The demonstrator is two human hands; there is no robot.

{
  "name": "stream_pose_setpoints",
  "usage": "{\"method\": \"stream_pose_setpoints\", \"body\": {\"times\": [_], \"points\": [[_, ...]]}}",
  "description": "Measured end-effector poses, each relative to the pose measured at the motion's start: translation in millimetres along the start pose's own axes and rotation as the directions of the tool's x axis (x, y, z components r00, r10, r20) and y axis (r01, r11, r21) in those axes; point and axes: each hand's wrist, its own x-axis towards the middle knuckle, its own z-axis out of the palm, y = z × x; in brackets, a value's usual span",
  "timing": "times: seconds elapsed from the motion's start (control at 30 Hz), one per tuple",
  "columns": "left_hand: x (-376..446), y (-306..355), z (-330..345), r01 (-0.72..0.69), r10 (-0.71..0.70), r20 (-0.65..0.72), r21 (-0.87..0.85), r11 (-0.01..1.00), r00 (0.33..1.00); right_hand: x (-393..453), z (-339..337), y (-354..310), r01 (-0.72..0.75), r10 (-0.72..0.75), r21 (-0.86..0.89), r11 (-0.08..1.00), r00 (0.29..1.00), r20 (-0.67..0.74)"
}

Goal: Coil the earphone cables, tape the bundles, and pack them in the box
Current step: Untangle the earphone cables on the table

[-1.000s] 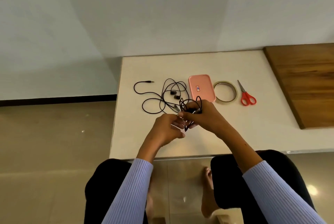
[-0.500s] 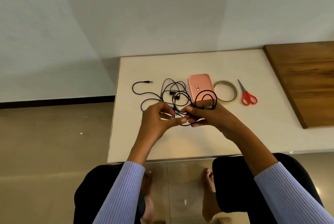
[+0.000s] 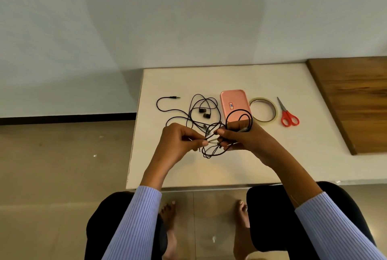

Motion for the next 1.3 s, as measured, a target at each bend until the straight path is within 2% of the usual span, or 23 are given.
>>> {"method": "stream_pose_setpoints", "body": {"times": [0.07, 0.23, 0.4, 0.47, 0.57, 0.63, 0.77, 0.9, 1.03, 1.1, 1.17, 1.3], "points": [[-1, -1, -4, 0.019, -0.022, -0.032, -0.09, 0.996, 0.999, -1, -1, 1, 0.001, -0.004, -0.06, 0.998, 0.999, -0.049], [-3, -6, -15, 0.064, -0.107, -0.144, -0.279, 0.958, 0.984, -2, -3, 6, 0.023, -0.091, -0.343, 0.939, 0.979, -0.184], [-7, -10, -17, 0.098, -0.144, -0.143, -0.289, 0.952, 0.979, -7, -5, 4, 0.048, -0.113, -0.31, 0.949, 0.975, -0.193], [-8, -11, -19, 0.089, -0.136, -0.163, -0.269, 0.959, 0.977, -8, -7, 5, 0.061, -0.153, -0.391, 0.918, 0.966, -0.208], [-9, -11, -21, 0.085, -0.128, -0.154, -0.259, 0.962, 0.98, -9, -9, 6, 0.044, -0.183, -0.579, 0.814, 0.966, -0.185], [-11, -9, -21, 0.084, -0.126, -0.14, -0.272, 0.959, 0.982, -10, -10, 6, 0.011, -0.165, -0.64, 0.768, 0.969, -0.182], [-15, -3, -17, 0.078, -0.126, -0.145, -0.295, 0.952, 0.981, -15, -12, 3, -0.04, -0.122, -0.66, 0.751, 0.973, -0.198], [-23, 3, -13, 0.064, -0.125, -0.174, -0.318, 0.946, 0.977, -25, -13, -4, -0.063, -0.009, -0.829, 0.556, 0.997, -0.082], [-32, 4, -12, 0.033, -0.114, -0.225, -0.334, 0.942, 0.968, -39, -30, -15, -0.11, 0.067, -0.876, 0.47, 0.994, -0.089], [-36, 3, -13, 0.024, -0.119, -0.25, -0.352, 0.936, 0.961, -42, -36, -19, -0.152, 0.039, -0.868, 0.473, 0.988, -0.152], [-37, 2, -14, 0.012, -0.118, -0.274, -0.361, 0.933, 0.954, -41, -37, -20, -0.193, 0.034, -0.831, 0.523, 0.978, -0.206], [-38, -1, -16, 0.003, -0.11, -0.304, -0.33, 0.944, 0.946, -42, -31, -25, -0.183, 0.106, -0.828, 0.53, 0.983, -0.149]]}}
